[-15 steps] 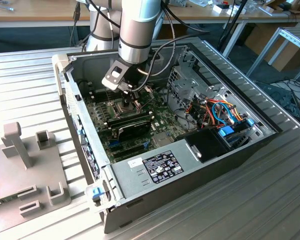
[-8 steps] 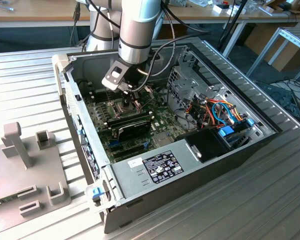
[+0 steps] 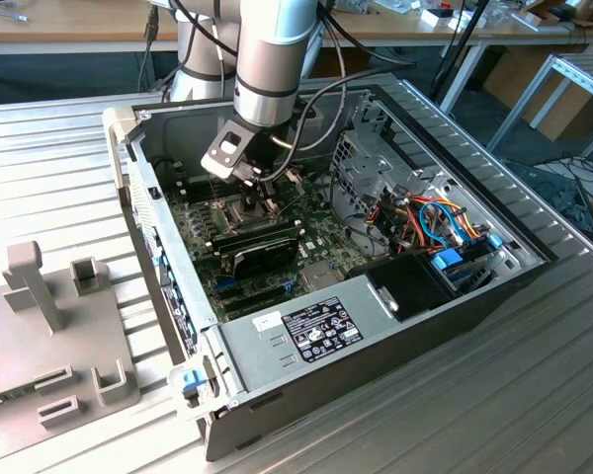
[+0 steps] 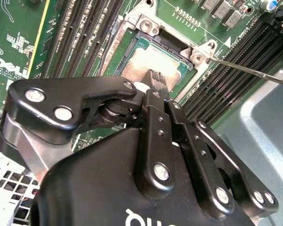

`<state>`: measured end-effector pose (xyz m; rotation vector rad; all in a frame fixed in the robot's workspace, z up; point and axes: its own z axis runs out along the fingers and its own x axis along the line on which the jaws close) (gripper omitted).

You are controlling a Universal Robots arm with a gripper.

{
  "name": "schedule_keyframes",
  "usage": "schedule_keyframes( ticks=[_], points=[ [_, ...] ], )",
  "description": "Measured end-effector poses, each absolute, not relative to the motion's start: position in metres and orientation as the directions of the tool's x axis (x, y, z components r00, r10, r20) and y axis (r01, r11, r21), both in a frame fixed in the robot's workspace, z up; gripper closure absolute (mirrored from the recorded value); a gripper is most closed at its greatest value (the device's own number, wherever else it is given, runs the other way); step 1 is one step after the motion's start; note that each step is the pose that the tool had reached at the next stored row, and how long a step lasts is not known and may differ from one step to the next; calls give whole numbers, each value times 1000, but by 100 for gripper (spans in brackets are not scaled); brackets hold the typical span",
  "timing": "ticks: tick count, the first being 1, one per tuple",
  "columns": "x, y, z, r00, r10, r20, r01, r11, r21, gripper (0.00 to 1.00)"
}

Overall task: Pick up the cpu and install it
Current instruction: 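Place the cpu into insertion slot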

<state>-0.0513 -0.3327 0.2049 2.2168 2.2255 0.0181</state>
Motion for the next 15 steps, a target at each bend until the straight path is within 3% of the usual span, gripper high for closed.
schedule_keyframes(
  ticks=[10, 15],
  points=[
    [-51, -332, 206, -4, 1000, 10, 1000, 4, 10, 89],
    [-51, -333, 223, -4, 1000, 8, 1000, 4, 9, 89]
  ],
)
